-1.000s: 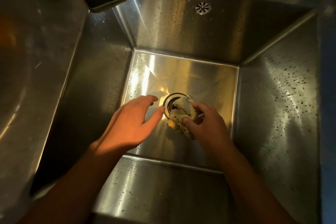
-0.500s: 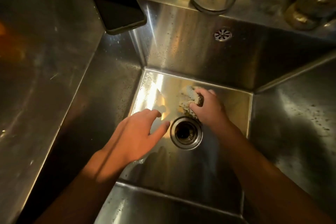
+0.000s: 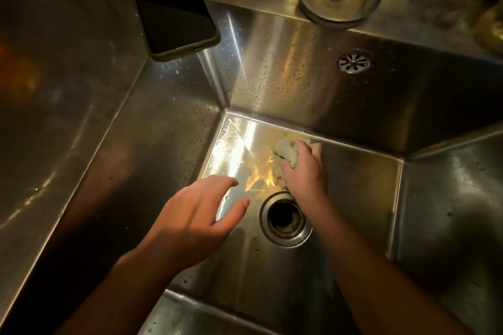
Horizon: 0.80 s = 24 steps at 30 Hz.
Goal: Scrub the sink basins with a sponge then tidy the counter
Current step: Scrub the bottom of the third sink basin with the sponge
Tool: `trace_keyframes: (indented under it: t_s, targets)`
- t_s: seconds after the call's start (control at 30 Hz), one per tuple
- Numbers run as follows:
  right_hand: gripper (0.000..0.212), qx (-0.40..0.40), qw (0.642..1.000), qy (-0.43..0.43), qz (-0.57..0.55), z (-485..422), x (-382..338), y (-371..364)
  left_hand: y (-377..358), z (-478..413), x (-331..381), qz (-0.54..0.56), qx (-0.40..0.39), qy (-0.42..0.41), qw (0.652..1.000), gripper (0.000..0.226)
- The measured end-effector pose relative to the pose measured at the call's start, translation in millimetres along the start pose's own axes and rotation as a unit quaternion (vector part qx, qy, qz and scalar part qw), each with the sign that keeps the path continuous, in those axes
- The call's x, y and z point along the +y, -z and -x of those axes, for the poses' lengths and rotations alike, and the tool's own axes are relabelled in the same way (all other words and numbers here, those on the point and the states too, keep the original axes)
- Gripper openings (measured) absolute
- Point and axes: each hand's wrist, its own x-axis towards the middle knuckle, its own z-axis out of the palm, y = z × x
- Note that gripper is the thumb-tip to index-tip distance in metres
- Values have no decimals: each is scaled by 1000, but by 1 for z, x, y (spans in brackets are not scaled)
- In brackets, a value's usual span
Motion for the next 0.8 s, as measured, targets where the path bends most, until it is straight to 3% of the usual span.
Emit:
trace_keyframes:
  t_s: [0.1,0.27,0.4,0.63,0.8]
  targets:
    - [55,-15,999,28,27,-11,-17,-16,1,-1,0,-16,-3,7,1000,45]
    - [59,-129,967,197,93,14,-49,-52,1,-3,-1,-36,12,15,999,50]
    - [56,-119,962,225,98,23,-44,-49,3,-3,-2,-33,11,20,999,53]
    - [58,-25,993,77,88,-2,27,14,2,-2,-2,6,-20,35,999,48]
    - [57,44,996,9,80,7,60,33,-1,-2,-2,5,-35,20,999,54]
